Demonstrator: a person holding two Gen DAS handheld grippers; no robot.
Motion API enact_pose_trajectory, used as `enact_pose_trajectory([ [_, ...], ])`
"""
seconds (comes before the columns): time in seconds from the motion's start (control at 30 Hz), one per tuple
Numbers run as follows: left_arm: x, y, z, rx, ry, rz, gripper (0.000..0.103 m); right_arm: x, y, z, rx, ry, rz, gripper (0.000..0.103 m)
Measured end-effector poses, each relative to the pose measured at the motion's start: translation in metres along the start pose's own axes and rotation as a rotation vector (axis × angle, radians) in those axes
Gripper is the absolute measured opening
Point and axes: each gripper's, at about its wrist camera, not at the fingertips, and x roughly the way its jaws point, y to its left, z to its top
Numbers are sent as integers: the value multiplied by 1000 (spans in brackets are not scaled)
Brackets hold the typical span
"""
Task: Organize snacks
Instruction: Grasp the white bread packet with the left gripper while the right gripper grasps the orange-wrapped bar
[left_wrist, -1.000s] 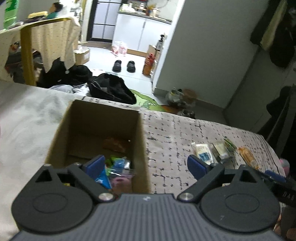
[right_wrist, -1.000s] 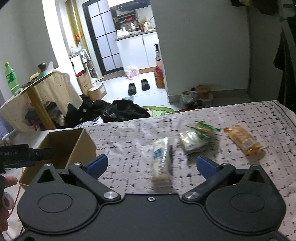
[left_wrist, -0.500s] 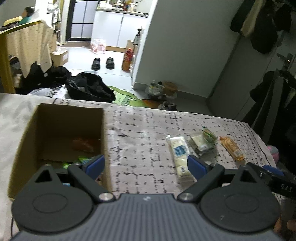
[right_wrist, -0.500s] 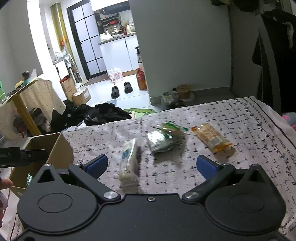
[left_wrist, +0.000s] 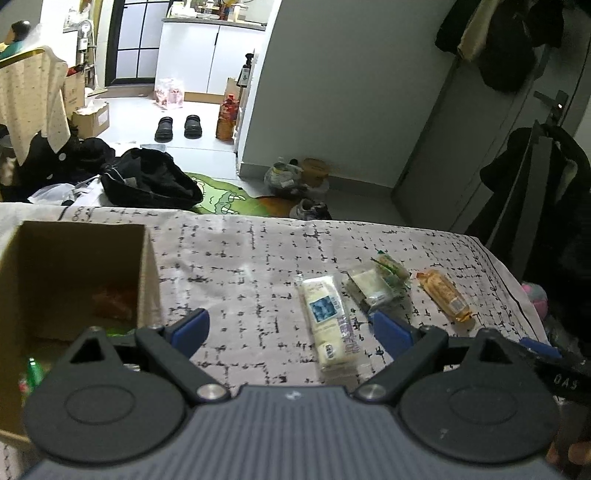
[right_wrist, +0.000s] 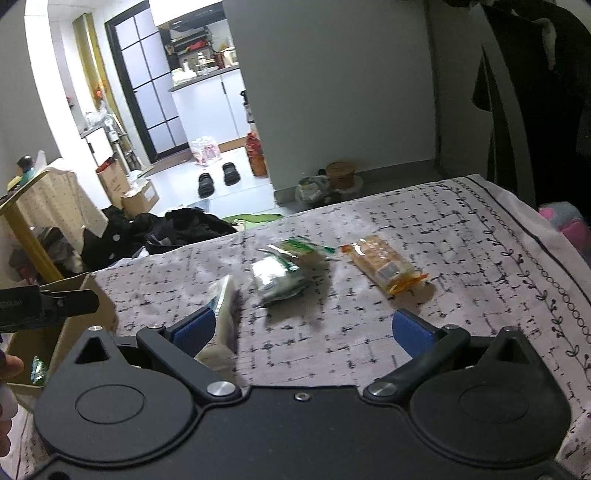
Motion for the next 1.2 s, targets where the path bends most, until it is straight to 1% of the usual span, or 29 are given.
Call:
enact_pose_trajectory([
  [0.23, 31, -7, -1, -31, 31, -20, 93, 16, -20, 9, -33, 33, -37, 103],
  [0.4, 56, -18, -1, -28, 68, -27, 92, 34, -35, 16, -35, 61, -60, 100],
  [0.5, 72, -23, -2, -29, 89, -37, 89, 47, -43, 20, -35, 79, -73, 97],
  [0.63, 96, -27, -4, -46, 127, -38, 80, 66, -51, 26, -50, 99, -90, 94],
  [0.73, 112, -28, -8, -41, 137, -33, 77, 77, -55, 31, -63, 108, -97, 93],
  [0.77, 117, -28, -9, -44, 146, -29, 72, 81, -56, 32, -67, 111, -101, 93],
  [0.87, 130, -27, -11, -50, 176, -27, 65, 89, -58, 35, -66, 116, -101, 92],
  [0.93, 136, -27, -11, -48, 180, -11, 63, 93, -60, 37, -63, 118, -100, 92],
  [1.07, 149, -25, -11, -82, 195, -16, 58, 105, -60, 40, -76, 131, -100, 88],
  [1.13, 153, -27, -11, -75, 189, -6, 56, 114, -60, 42, -94, 136, -100, 87],
  [1.2, 157, -32, -8, -62, 192, 6, 53, 121, -58, 43, -108, 144, -102, 84],
])
